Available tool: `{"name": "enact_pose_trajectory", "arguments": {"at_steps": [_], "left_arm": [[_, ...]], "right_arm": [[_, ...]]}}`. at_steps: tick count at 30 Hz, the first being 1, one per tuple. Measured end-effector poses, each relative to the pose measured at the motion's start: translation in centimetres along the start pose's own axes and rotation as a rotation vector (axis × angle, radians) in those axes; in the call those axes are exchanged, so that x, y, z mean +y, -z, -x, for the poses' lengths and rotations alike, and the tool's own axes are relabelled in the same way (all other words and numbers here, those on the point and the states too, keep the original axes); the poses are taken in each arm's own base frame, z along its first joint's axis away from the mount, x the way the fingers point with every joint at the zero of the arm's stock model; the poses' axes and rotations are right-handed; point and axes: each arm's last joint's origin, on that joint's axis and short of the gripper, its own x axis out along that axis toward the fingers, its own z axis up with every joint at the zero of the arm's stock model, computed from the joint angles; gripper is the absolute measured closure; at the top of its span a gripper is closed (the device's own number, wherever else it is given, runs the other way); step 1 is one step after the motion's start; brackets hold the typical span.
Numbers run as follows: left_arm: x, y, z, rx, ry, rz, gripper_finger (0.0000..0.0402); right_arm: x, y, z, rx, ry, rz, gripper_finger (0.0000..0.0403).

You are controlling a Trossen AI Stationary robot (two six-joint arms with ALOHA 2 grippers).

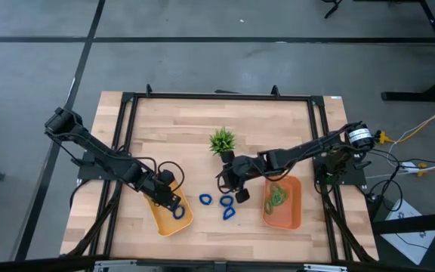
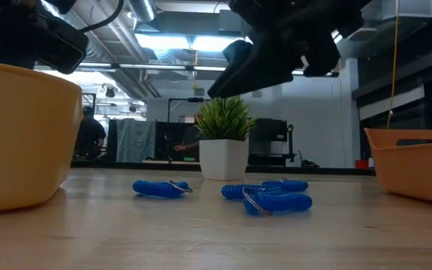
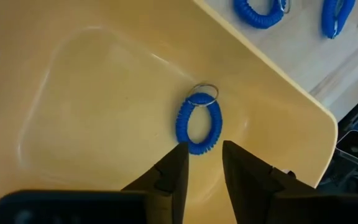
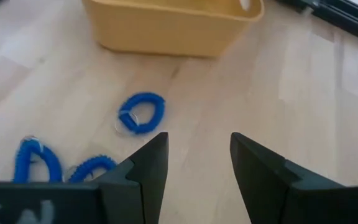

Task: Sort spring keychains
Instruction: Put the blue spring keychain into the yellow bin

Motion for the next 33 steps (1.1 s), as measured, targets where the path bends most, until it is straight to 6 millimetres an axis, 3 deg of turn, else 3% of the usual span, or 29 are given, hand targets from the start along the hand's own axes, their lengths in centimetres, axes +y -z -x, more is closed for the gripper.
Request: {"name": "enact_pose_trajectory", "arguments": {"at_steps": [10, 15, 22, 33], "left_arm": [[-1.1, -1.1, 0.0, -0.053, 0.111, -0.032, 0.0307], [-2.8, -2.6, 0.4, -0.122, 0.295, -0.15, 0.0315], [-5.1, -4.9, 1.7, -0.354, 0.512, -0.378, 0.032], [-4.9, -7.6, 2.3, -0.577, 0.447, -0.447, 0.0322]], "right_arm": [[-0.4, 0.2, 0.0, -0.014, -0.076, -0.054, 0.0231], [-0.9, 1.3, 0.0, 0.082, -0.084, -0.158, 0.0231], [-1.8, 3.0, 0.3, 0.216, -0.086, -0.286, 0.0231], [-1.5, 4.9, -0.2, 0.375, -0.141, -0.356, 0.0231]]}}
